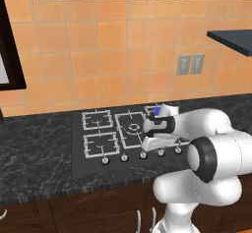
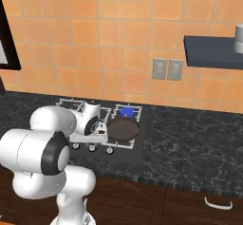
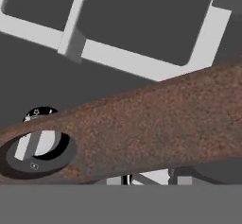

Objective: Turn off the rear right burner of the stove.

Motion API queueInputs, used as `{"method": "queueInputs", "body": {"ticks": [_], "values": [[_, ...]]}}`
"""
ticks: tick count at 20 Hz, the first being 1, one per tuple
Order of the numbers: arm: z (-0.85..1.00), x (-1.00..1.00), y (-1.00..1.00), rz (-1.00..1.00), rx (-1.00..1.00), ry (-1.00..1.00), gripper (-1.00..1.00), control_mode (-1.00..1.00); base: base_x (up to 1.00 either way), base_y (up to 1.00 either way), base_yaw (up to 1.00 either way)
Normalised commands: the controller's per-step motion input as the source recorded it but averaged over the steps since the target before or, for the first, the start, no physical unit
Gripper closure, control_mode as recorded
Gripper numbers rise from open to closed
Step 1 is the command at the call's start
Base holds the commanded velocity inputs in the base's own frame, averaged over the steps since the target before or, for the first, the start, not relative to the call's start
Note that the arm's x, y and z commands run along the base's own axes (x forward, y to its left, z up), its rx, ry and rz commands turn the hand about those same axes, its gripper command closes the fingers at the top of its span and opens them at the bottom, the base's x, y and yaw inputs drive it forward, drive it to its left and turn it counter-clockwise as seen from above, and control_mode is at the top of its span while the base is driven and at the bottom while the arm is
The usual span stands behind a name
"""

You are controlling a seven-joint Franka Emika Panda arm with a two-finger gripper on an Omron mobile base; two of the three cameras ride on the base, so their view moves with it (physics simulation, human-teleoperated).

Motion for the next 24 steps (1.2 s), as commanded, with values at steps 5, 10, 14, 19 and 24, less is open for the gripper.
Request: {"method": "queueInputs", "body": {"ticks": [5,10,14,19,24], "values": [[0.00,-0.30,-0.05,-0.29,0.05,0.00,1.00,-1.00,0.00,0.00,0.00],[0.00,-0.28,0.00,-0.19,0.01,0.00,1.00,-1.00,0.00,0.00,0.00],[-0.02,-0.30,0.00,-0.19,0.00,0.00,1.00,-1.00,0.00,0.00,0.00],[0.00,-0.23,0.00,-0.22,0.00,0.00,1.00,-1.00,0.00,0.00,0.00],[0.00,-0.23,0.00,-0.32,0.02,0.00,1.00,-1.00,0.00,0.00,0.00]]}}
